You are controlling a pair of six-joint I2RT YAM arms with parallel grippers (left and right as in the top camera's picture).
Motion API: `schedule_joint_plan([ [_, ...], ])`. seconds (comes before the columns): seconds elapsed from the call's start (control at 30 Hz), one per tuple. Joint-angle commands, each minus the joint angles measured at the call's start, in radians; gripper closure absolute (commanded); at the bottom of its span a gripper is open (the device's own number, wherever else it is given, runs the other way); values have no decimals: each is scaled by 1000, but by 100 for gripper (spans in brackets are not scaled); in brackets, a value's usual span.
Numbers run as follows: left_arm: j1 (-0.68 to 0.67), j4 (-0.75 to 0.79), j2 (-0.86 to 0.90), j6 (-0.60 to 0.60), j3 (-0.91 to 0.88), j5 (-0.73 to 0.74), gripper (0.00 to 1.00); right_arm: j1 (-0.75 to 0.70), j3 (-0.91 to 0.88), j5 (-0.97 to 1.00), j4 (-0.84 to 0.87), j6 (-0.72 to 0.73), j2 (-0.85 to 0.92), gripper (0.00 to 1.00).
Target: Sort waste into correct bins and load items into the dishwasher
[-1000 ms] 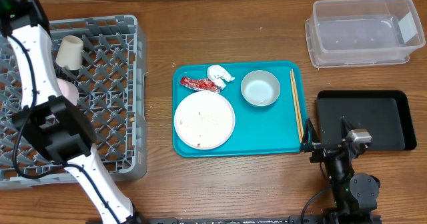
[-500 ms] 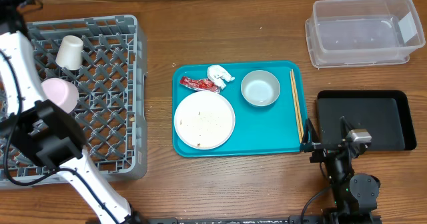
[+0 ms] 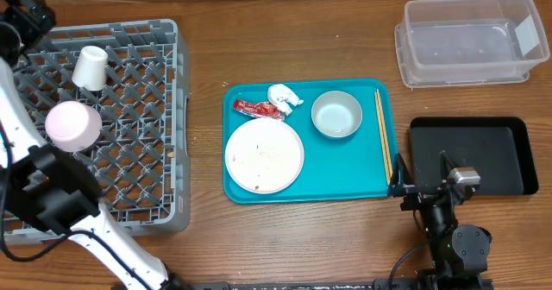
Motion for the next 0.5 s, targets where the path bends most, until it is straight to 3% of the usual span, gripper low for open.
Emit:
schedule_joint_plan([
  [0.0,-50,-3,-64,140,13,-81,0,-6,-10,5,6,3,-11,0],
  [0.07,-65,-3,-64,140,13,48,5,-6,-10,5,6,3,-11,0],
  [0.1,-71,-3,-64,140,13,116,39,-6,-10,5,6,3,-11,0],
  [0.2,-90,-12,-64,140,13,258,86,-6,-10,5,6,3,-11,0],
  [0.23,-97,-19,-64,140,13,262,96,-6,-10,5,6,3,-11,0],
  [0.33,-134,-61,-64,193,13,160,96,-6,-10,5,6,3,-11,0],
  [0.47,-212,-126,-61,274,12,-94,96,-6,-10,5,6,3,-11,0],
])
